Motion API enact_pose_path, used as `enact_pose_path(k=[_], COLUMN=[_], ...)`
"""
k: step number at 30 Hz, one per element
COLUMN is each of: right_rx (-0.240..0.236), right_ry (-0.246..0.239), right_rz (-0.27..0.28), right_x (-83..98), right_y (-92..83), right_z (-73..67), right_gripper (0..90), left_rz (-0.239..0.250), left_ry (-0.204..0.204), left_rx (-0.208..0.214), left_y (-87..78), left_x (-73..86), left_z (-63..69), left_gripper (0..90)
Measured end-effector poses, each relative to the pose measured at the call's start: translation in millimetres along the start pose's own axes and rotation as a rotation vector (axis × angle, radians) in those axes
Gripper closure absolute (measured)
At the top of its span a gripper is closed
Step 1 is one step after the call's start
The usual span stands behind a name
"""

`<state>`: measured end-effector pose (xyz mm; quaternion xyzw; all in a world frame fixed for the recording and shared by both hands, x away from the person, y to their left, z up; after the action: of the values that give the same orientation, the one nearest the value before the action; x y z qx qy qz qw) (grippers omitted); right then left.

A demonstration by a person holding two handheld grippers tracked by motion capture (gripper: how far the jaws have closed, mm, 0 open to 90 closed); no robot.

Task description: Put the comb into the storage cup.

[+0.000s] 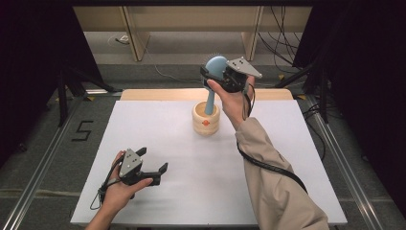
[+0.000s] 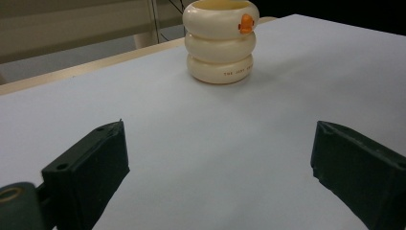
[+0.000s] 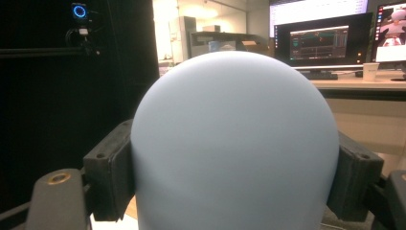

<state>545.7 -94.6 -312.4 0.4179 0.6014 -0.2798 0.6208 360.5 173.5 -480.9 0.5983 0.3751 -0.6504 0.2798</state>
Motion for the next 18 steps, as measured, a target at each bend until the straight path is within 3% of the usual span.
enact_pose_path(k=[18], right_rx=[0.002], right_ry=[-0.004], right_rz=[-0.004], right_x=[5.7], right_y=[1.5], right_z=[-0.7], right_gripper=[20.6], left_rz=[0.001], left_ry=[-0.002], left_rx=[0.0], left_y=[0.0], left_x=[0.1], left_z=[0.2], left_gripper=[5.2])
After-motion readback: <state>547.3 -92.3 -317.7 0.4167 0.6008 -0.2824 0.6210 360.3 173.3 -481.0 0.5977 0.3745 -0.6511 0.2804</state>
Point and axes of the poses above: each handheld gripper's, and its own axes: y roughly forward along the jaws, x roughly out of its underside, z roughly to its right, the point moved 3 cm from there along y, roughly forward along the jaws, and after that the axes turned 11 degrees about z, right-handed, at the moved point
